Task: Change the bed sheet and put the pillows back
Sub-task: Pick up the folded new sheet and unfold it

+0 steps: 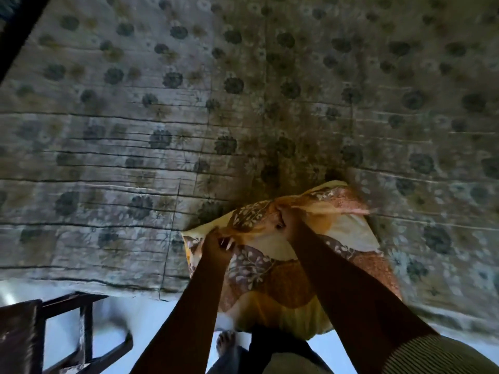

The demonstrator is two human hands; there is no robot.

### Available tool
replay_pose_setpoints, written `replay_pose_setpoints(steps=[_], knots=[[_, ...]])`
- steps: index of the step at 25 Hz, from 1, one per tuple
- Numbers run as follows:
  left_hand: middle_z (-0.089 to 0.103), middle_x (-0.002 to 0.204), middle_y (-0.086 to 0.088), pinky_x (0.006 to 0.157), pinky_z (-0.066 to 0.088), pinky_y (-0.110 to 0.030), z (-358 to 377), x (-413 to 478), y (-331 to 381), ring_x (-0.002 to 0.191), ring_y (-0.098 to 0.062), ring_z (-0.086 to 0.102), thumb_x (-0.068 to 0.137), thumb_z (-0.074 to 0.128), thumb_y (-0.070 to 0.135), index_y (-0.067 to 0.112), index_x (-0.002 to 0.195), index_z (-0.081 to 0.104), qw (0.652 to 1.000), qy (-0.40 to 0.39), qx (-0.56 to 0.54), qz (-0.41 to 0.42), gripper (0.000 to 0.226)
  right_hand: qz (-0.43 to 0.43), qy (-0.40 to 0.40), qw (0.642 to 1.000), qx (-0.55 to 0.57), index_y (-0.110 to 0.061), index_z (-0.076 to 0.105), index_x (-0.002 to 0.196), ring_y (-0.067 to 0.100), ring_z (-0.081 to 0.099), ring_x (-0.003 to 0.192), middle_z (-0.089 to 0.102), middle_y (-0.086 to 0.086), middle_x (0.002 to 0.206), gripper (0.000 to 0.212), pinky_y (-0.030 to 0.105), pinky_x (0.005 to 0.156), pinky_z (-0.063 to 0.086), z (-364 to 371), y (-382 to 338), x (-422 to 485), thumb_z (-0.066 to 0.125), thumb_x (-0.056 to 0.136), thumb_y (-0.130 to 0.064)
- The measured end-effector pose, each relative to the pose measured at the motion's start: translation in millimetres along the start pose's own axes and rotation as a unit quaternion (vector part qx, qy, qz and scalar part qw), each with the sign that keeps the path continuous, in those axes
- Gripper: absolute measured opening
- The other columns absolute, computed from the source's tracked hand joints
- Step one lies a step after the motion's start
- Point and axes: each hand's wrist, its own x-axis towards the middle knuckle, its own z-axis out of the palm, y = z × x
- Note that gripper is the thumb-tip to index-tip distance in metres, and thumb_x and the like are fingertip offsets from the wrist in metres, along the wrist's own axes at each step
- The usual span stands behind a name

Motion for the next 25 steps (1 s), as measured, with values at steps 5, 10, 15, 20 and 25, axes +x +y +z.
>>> replay_pose_setpoints(steps=[5, 10, 15, 20, 25], knots=[[0.057, 0.095, 0.004, 0.078, 0.039, -0.029, 28.4, 15.7, 75.6, 0.084, -0.011, 0.053, 0.100, 0.029, 0.017, 0.023, 0.093, 0.052, 0.984, -0.007, -0.010, 0.176, 0.025, -0.127, -0.150, 0.977, -0.085, -0.019, 0.051, 0.106, 0.011, 0.056, 0.080, 0.058, -0.002, 0.089, 0.010, 0.029, 0.077, 0.049, 54.8, -57.2, -17.1, 0.045, 0.097, -0.017], [0.051, 0.135, -0.015, 0.084, 0.043, -0.020, 15.9, 36.2, 31.6, 0.108, -0.011, 0.059, 0.096, 0.049, 0.017, 0.007, 0.128, 0.050, 0.759, -0.022, 0.603, 0.245, 0.034, -0.420, -0.022, 0.681, -0.600, -0.013, 0.065, 0.116, 0.022, 0.060, 0.111, 0.061, 0.008, 0.123, 0.039, 0.025, 0.087, 0.049, 22.8, -33.1, 10.2, 0.074, 0.078, -0.021], [0.013, 0.157, -0.007, 0.114, 0.006, -0.049, -2.2, 46.7, -7.2, 0.144, -0.024, 0.013, 0.085, 0.026, 0.071, 0.017, 0.150, 0.008, 0.491, -0.028, 0.847, 0.200, 0.087, -0.269, -0.059, 0.491, -0.827, -0.021, 0.018, 0.148, 0.027, 0.019, 0.141, 0.020, 0.005, 0.155, 0.065, 0.045, 0.114, 0.020, -37.4, -10.7, 29.7, 0.050, 0.092, -0.028], [0.027, 0.150, -0.011, 0.113, 0.011, -0.049, 5.0, 33.3, -7.4, 0.137, -0.030, 0.025, 0.086, 0.042, 0.063, 0.018, 0.148, 0.016, 0.364, 0.003, 0.894, 0.261, 0.081, -0.315, -0.026, 0.353, -0.880, -0.019, 0.042, 0.137, 0.027, 0.037, 0.130, 0.045, 0.009, 0.137, 0.052, 0.042, 0.112, 0.020, -49.1, -24.8, 15.4, 0.051, 0.091, -0.041], [0.066, 0.099, -0.018, 0.073, 0.054, -0.037, 4.5, -4.8, -7.7, 0.089, -0.037, 0.066, 0.076, 0.070, 0.038, 0.003, 0.108, 0.066, 0.287, -0.102, 0.824, 0.479, 0.047, -0.484, -0.035, 0.397, -0.779, -0.027, 0.065, 0.116, 0.016, 0.065, 0.103, 0.065, -0.001, 0.119, 0.044, 0.024, 0.077, 0.052, -95.5, -2.5, -42.8, 0.042, 0.087, -0.050]])
